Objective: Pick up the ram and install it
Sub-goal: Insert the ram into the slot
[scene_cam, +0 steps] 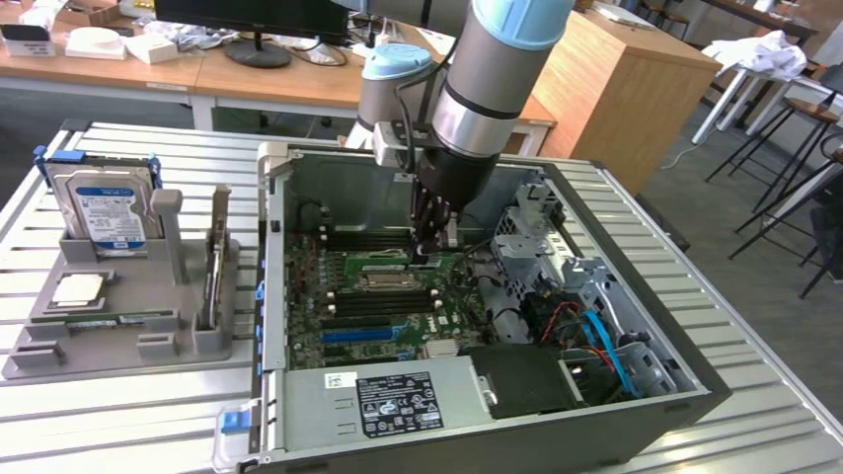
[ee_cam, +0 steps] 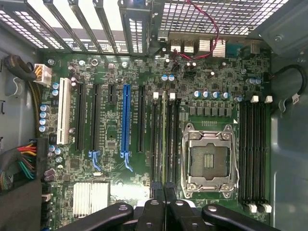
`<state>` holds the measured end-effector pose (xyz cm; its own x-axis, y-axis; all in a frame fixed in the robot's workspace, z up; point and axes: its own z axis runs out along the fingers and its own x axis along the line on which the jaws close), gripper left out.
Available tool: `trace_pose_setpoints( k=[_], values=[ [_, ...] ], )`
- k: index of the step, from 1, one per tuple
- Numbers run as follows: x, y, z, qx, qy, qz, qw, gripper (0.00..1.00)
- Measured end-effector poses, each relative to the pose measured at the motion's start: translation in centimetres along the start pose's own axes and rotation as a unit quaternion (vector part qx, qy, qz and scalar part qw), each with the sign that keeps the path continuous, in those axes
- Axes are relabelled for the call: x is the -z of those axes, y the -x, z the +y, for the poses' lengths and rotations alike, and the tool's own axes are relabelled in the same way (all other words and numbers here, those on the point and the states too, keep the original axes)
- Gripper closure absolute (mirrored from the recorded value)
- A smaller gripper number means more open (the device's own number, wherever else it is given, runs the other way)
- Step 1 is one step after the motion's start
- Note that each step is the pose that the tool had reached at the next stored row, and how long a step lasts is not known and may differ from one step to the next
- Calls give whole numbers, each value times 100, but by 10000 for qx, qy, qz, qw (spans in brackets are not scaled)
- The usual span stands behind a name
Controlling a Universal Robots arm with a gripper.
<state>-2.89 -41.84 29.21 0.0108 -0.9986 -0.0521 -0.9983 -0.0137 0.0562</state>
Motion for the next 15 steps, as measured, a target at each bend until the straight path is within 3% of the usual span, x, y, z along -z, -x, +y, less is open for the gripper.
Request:
trace_pose_setpoints(
  k=[15],
  values=[
    [0,-35,1,-7,-1,-2,10000,89]
  ],
)
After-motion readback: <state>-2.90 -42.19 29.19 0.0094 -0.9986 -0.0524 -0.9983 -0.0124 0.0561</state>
